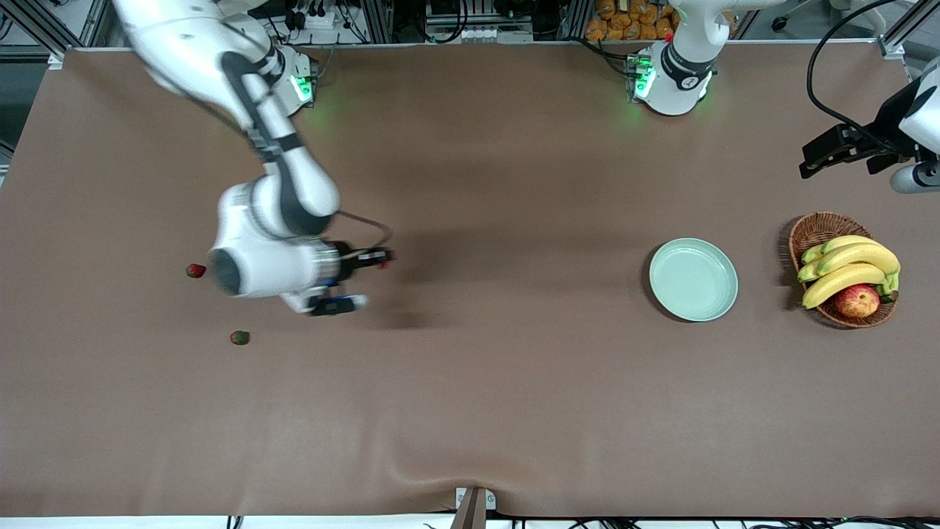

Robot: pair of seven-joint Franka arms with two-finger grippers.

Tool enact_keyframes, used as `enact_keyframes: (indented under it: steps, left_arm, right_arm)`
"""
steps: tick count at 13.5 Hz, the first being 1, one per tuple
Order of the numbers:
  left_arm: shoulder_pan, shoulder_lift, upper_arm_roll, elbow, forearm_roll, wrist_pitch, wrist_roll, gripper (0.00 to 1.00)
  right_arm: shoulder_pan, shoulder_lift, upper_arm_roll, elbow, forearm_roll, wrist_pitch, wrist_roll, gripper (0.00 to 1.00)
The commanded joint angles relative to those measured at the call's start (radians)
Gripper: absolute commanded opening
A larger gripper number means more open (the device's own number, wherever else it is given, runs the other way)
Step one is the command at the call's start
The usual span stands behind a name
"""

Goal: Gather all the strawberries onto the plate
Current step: 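Carry the strawberry to mid-table with the right gripper while the left gripper approaches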

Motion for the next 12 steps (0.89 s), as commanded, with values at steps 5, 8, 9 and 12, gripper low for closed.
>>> enact_keyframes:
  steps: [5, 8, 9, 12]
  left_arm:
    - [-0.009, -0.009, 0.002, -0.083, -0.026, 0.058, 0.013, 1.00]
    - [-0.027, -0.003, -0.019, -0.127, -0.026, 0.126, 0.013, 1.00]
    - [-0.027, 0.009, -0.039, -0.127, -0.024, 0.129, 0.012, 1.00]
    - [-0.030, 0.052, -0.090, -0.126, -0.024, 0.172, 0.006, 1.00]
  right_arm:
    - [0.258, 0.177, -0.020, 0.076, 0.294, 0.249, 0.026, 0.00]
    - [0.278, 0.189, -0.020, 0.089, 0.296, 0.255, 0.120, 0.52]
    - [0.276, 0.188, -0.020, 0.089, 0.287, 0.253, 0.108, 0.59]
    - [0.261, 0.175, -0.024, 0.089, 0.282, 0.244, 0.074, 1.00]
